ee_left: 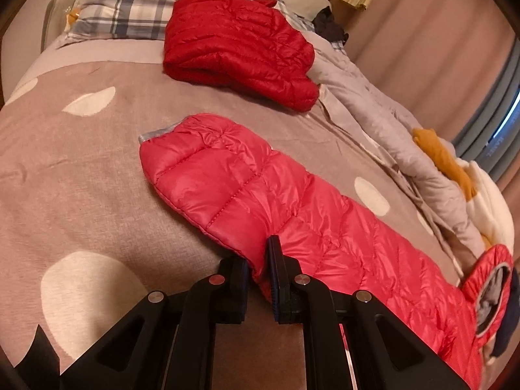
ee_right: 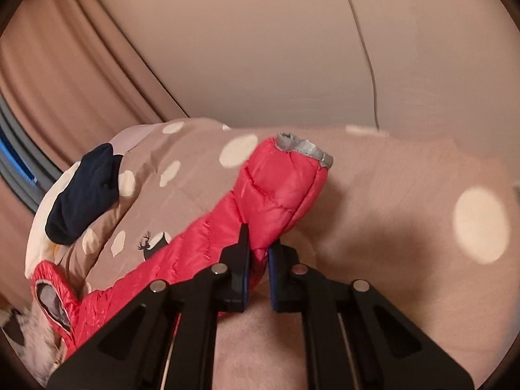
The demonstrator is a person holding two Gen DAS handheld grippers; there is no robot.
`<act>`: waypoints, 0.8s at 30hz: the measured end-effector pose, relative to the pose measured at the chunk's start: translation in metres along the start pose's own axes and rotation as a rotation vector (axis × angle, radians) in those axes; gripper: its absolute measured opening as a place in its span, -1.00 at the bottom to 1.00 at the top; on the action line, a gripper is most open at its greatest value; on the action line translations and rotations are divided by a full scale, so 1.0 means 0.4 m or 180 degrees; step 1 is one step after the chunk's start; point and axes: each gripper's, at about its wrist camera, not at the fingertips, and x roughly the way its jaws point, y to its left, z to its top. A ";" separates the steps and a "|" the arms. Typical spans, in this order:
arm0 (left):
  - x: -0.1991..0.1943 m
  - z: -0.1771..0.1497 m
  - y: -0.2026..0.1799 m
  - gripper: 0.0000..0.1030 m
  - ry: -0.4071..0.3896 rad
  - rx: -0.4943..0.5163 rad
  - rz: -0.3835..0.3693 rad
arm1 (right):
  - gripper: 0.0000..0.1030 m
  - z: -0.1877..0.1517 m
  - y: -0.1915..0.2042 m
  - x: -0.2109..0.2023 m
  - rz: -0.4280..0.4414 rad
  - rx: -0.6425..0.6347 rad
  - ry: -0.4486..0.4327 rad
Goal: Fold large clothes
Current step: 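Lift the held sleeve with the right tool, fold it across the jacket body, release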
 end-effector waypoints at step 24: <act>-0.146 0.007 0.092 -0.80 0.0083 -0.0088 -0.0181 | -0.82 0.014 0.005 -0.206 -0.0394 -0.0509 -0.0339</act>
